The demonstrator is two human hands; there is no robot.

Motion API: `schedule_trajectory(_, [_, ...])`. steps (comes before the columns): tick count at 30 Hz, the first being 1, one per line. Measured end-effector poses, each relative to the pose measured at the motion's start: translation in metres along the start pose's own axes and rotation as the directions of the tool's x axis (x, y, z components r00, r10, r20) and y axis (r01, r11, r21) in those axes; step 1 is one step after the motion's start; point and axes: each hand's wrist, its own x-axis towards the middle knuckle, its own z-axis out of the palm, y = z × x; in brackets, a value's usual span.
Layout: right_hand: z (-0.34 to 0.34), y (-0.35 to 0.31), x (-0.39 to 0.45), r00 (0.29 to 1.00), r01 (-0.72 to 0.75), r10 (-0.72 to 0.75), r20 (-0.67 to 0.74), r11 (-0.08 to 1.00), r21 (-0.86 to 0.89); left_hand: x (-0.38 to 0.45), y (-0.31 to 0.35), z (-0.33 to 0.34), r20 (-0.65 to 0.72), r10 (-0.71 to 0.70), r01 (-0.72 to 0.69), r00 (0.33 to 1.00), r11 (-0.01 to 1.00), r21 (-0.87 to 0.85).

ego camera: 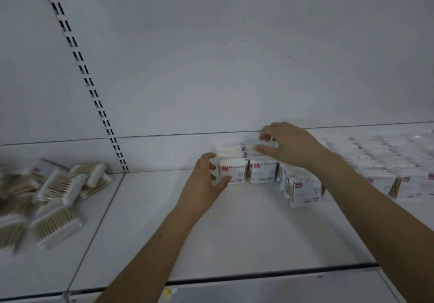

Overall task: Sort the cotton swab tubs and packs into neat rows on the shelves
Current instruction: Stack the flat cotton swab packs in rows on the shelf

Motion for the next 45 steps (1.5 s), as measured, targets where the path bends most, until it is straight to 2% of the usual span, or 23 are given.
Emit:
schedule_trajectory(4, [-0.008,-0.034,0.018,0.976,0.09,-0.062,-0.207,0.987,0.13,-0.03,-0.015,-0.028,-0.112,-0.004,0.011,0.994,0.998,0.058])
schedule_trajectory(10, [0.012,-0.13,0.058,0.93,0.279,-0.17,-0.324,0.904,0.325,-0.091,-0.046,-0.09,-0.201,-0.065,0.116,0.977,0.96,0.255])
schedule_trajectory(16, [0.056,-0.228,0.093,0.918,0.391,-0.286,-0.273,0.763,0.515,-0.146,-0.065,-0.14,-0.385,-0.104,0.241,0.917,0.913,0.329])
schedule_trajectory(19, [0.073,-0.268,0.1,0.907,0.418,-0.356,-0.223,0.714,0.561,-0.165,-0.076,-0.156,-0.512,-0.086,0.291,0.855,0.896,0.335])
schedule_trajectory(22, [0.093,-0.299,0.109,0.873,0.48,-0.444,-0.2,0.717,0.505,-0.173,-0.091,-0.169,-0.622,-0.091,0.375,0.778,0.861,0.343])
schedule_trajectory(24, [0.106,-0.316,0.115,0.832,0.547,-0.524,-0.181,0.722,0.424,-0.172,-0.103,-0.176,-0.634,-0.114,0.433,0.765,0.82,0.375])
schedule_trajectory(27, [0.121,-0.34,0.123,0.76,0.633,-0.642,-0.098,0.699,0.333,-0.162,-0.116,-0.18,-0.587,-0.273,0.566,0.762,0.721,0.399])
schedule_trajectory(30, [0.129,-0.365,0.128,0.781,0.571,-0.624,0.008,0.72,0.393,-0.155,-0.123,-0.176,-0.595,-0.31,0.626,0.741,0.639,0.447])
schedule_trajectory(35, [0.14,-0.393,0.139,0.853,0.464,-0.516,0.072,0.816,0.345,-0.159,-0.13,-0.176,-0.655,-0.246,0.601,0.714,0.696,0.393])
schedule_trajectory(39, [0.136,-0.396,0.138,0.859,0.441,-0.512,0.01,0.75,0.493,-0.161,-0.133,-0.175,-0.684,-0.198,0.576,0.702,0.722,0.383])
schedule_trajectory(43, [0.123,-0.389,0.135,0.853,0.467,-0.52,-0.041,0.726,0.505,-0.162,-0.132,-0.174,-0.693,-0.156,0.524,0.704,0.773,0.358])
schedule_trajectory(45, [0.116,-0.38,0.131,0.872,0.439,-0.483,-0.072,0.711,0.549,-0.162,-0.131,-0.174,-0.7,-0.149,0.507,0.699,0.793,0.338])
